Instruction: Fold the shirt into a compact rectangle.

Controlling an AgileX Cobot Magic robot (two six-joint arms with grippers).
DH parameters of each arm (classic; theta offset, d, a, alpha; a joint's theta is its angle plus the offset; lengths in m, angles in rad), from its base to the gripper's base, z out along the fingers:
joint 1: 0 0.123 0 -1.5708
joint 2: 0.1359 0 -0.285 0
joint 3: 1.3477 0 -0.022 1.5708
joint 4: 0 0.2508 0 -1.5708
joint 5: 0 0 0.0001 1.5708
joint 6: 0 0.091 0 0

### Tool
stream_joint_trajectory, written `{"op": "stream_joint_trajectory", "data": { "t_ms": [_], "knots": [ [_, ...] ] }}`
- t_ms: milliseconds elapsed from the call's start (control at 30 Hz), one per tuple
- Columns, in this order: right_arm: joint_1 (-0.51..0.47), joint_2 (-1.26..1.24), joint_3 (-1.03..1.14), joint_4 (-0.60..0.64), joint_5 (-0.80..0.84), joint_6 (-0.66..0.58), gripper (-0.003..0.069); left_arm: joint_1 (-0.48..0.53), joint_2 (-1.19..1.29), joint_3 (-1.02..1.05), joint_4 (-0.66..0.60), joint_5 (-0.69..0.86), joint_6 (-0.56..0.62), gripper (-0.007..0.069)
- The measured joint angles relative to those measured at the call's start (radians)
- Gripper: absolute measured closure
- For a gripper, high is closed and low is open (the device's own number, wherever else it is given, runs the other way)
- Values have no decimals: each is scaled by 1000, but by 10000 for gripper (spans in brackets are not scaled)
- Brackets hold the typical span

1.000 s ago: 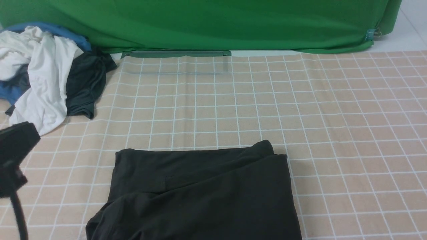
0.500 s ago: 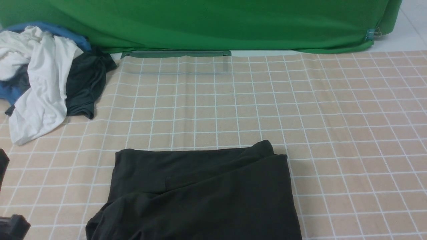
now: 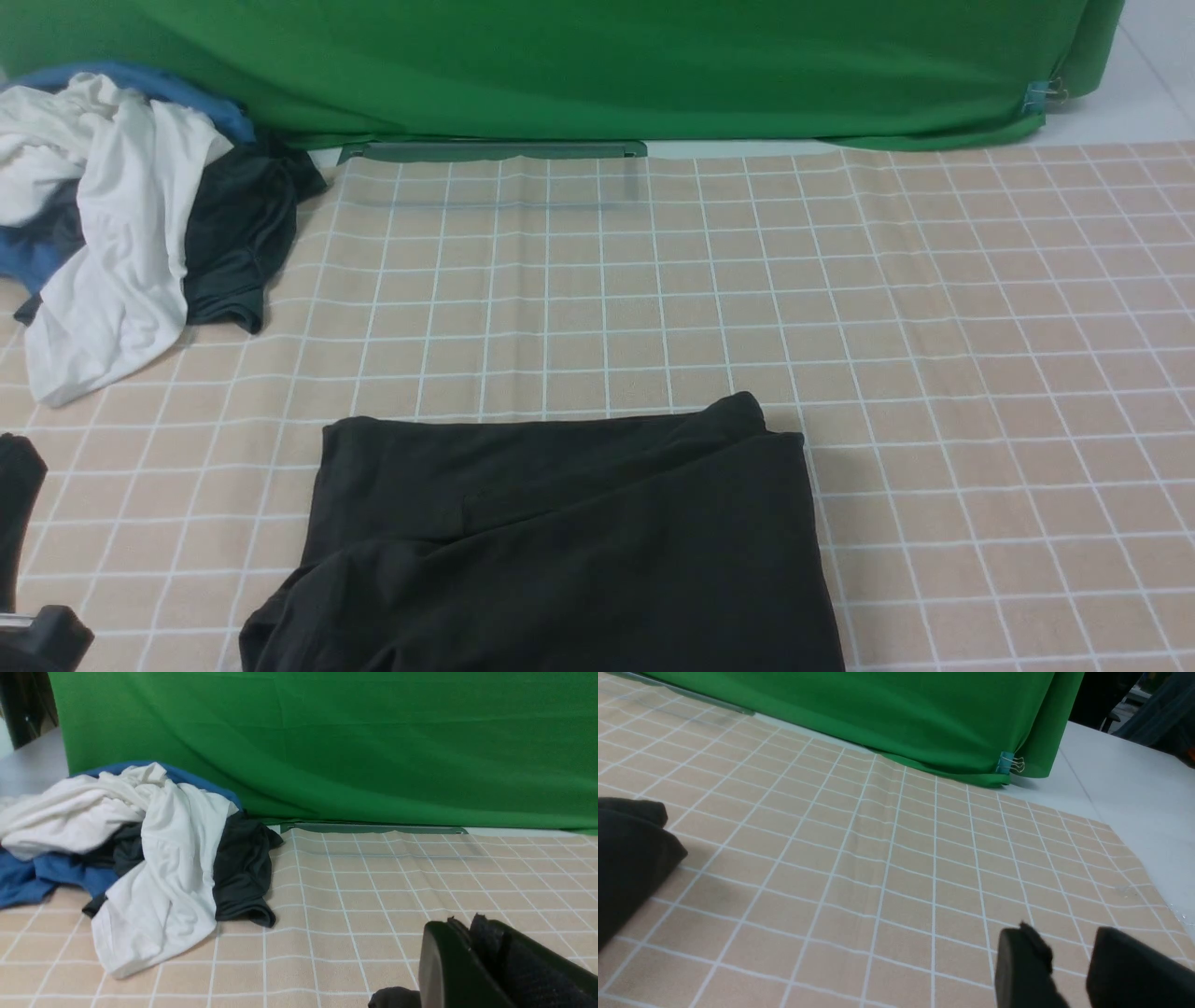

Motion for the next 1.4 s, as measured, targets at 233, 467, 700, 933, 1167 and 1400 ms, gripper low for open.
{"op": "stream_joint_trajectory", "data": {
  "t_ms": [233, 467, 700, 933, 1167, 1400],
  "knots": [
    [0, 0, 0, 0, 0, 0, 421, -10, -50, 171, 416, -140, -602, 589],
    [0, 0, 0, 0, 0, 0, 421, -55, -145, 232, 537, -77, -752, 589],
    [0, 0, 0, 0, -1, 0, 421, -65, -150, 232, 546, -11, -763, 589],
    [0, 0, 0, 0, -1, 0, 421, -95, -150, 232, 546, -9, -763, 589],
    [0, 0, 0, 0, -1, 0, 421, -95, -150, 232, 546, -9, -763, 589],
    [0, 0, 0, 0, -1, 0, 421, -95, -150, 232, 546, -9, -763, 589]
  ]
}}
